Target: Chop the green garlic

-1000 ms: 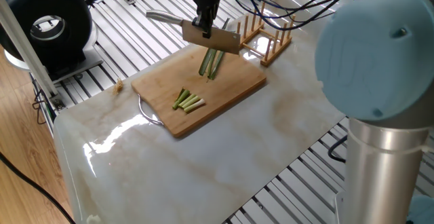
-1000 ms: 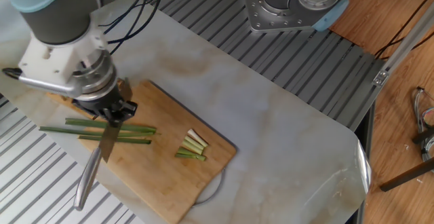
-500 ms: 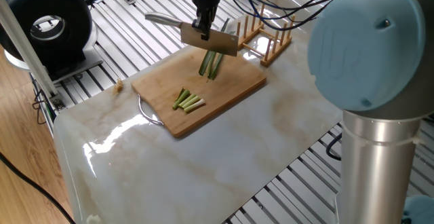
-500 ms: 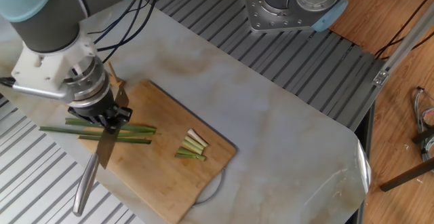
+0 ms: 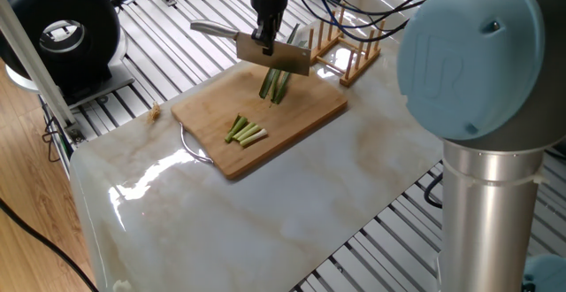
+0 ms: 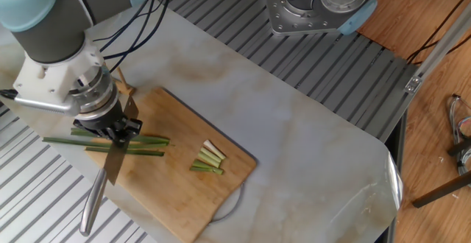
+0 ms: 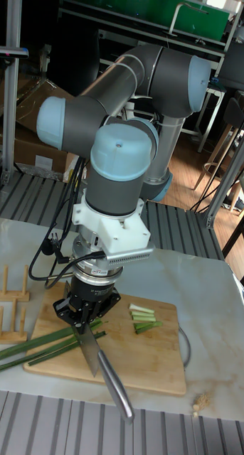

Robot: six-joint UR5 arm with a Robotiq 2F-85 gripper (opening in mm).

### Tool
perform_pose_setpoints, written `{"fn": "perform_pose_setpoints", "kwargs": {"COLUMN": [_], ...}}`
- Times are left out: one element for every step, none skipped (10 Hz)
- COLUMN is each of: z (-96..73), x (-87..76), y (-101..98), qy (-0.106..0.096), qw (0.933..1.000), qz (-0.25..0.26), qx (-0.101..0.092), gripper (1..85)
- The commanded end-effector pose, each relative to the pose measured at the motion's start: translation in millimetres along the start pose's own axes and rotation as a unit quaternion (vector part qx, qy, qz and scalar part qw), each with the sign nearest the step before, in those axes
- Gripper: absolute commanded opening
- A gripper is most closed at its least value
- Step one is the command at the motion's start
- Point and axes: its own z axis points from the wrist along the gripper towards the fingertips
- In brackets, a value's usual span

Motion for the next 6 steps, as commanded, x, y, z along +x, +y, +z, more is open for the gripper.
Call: {"fn": "perform_pose_setpoints", "kwargs": {"z": [2.3, 2.8, 3.1, 3.1, 3.0, 3.5], "x": [-0.6, -0.7, -0.4, -0.5, -0.4, -0.5], "y": [5.8, 4.9, 3.9, 5.2, 5.3, 3.8], "qy": [-0.003, -0.005, -0.005, -0.005, -0.005, -0.005], "qw": [0.9999, 0.9999, 0.9999, 0.9999, 0.9999, 0.9999], "qz": [-0.002, -0.002, 0.000, 0.001, 0.001, 0.000], "qx": [-0.015, -0.014, -0.013, -0.015, -0.015, -0.013], "gripper": [1.3, 1.3, 1.3, 1.3, 1.3, 1.3]}}
